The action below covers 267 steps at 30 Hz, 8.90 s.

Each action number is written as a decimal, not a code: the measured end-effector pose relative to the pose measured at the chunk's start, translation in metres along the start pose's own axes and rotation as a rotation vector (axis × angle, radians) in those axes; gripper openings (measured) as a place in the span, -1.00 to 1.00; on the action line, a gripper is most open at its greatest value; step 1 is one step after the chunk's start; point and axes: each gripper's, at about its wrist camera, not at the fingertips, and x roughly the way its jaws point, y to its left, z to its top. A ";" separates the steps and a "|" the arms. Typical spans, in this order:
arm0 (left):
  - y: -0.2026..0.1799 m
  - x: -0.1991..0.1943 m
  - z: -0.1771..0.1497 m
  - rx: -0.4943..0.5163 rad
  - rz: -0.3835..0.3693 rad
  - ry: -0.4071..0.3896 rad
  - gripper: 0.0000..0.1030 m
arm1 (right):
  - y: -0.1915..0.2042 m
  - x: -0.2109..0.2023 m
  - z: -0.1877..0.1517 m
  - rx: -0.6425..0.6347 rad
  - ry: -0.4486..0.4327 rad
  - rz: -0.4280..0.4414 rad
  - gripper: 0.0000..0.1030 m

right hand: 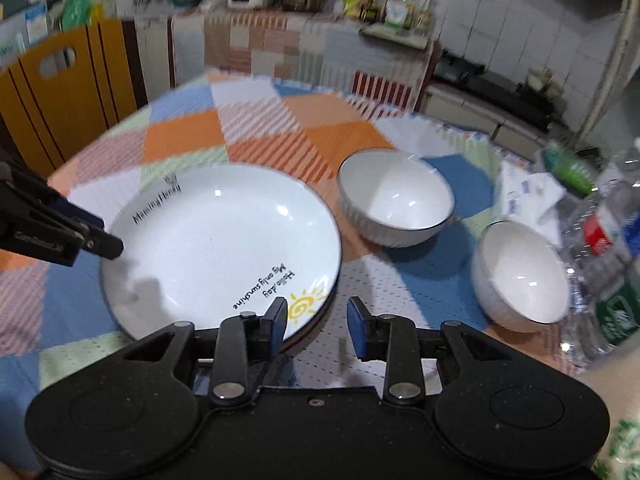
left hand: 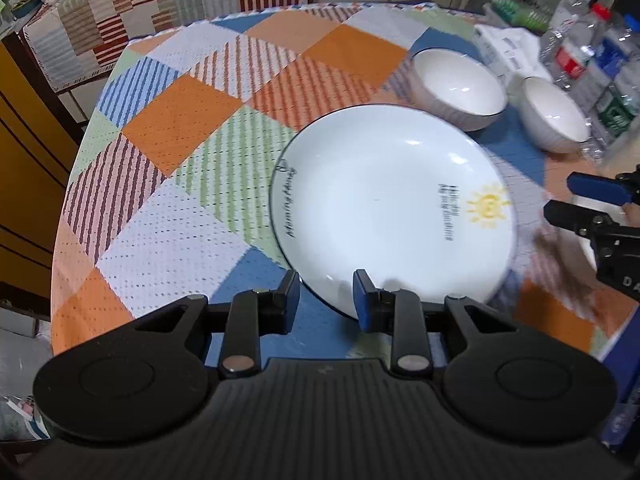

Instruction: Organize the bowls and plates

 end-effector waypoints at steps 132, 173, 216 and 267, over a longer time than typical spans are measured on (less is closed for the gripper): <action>-0.172 0.074 0.127 -0.069 -0.378 -0.044 -0.29 | -0.162 0.072 -0.031 0.533 0.002 -0.131 0.78; -0.183 0.084 0.141 -0.005 -0.394 -0.009 -0.62 | -0.149 0.058 -0.018 0.298 -0.112 -0.139 0.83; -0.154 0.055 0.044 0.180 -0.194 0.113 -0.58 | -0.054 0.007 -0.069 0.056 -0.029 -0.008 0.91; -0.037 0.144 0.156 -0.139 -0.342 -0.020 -0.39 | -0.158 0.163 0.050 0.730 0.190 0.157 -0.11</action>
